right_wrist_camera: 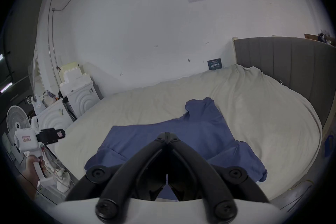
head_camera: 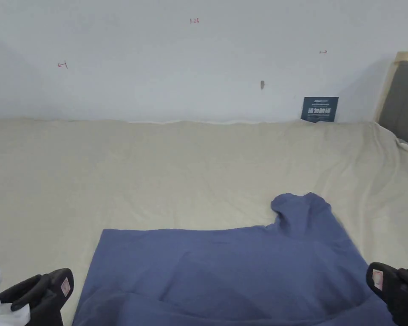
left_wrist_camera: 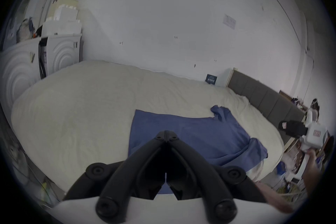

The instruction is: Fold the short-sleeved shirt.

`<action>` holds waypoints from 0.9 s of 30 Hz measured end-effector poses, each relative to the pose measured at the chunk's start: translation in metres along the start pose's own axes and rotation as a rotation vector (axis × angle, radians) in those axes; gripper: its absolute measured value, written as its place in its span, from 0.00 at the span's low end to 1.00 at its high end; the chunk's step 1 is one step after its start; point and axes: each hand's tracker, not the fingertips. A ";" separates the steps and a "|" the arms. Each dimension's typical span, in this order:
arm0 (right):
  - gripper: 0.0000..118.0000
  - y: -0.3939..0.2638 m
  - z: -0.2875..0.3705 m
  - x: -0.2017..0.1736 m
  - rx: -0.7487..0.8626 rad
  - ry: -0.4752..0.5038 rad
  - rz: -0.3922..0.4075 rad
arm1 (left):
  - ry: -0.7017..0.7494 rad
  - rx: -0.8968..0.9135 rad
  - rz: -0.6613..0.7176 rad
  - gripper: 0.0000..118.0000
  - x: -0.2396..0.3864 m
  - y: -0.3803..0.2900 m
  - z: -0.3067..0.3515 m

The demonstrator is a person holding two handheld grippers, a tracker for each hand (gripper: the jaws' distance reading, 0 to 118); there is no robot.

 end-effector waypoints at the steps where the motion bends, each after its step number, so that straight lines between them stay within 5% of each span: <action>1: 0.00 0.001 -0.001 -0.001 -0.002 -0.003 0.011 | 0.005 -0.007 -0.021 0.00 -0.001 0.011 -0.004; 7: 0.00 0.019 -0.024 -0.003 -0.028 0.005 0.023 | -0.053 -0.297 0.049 0.00 -0.047 0.115 -0.140; 13: 0.00 0.016 -0.058 0.013 -0.073 0.045 -0.036 | -0.003 -0.756 0.010 0.03 -0.067 0.126 -0.307; 14: 0.00 0.013 -0.064 0.017 -0.095 0.040 -0.037 | 0.032 -0.734 0.033 0.14 -0.071 0.123 -0.322; 15: 0.00 0.010 -0.071 0.019 -0.115 0.031 -0.037 | 0.047 -0.749 0.047 0.52 -0.081 0.119 -0.339; 16: 0.00 0.008 -0.076 0.023 -0.125 0.032 -0.041 | 0.038 -0.783 0.058 0.80 -0.084 0.114 -0.355; 17: 0.00 0.004 -0.081 0.025 -0.133 0.035 -0.045 | 0.053 -0.788 0.056 0.97 -0.086 0.109 -0.367; 27: 0.00 -0.015 -0.115 0.038 -0.220 0.050 -0.087 | 0.102 -0.892 0.017 0.99 -0.082 0.080 -0.412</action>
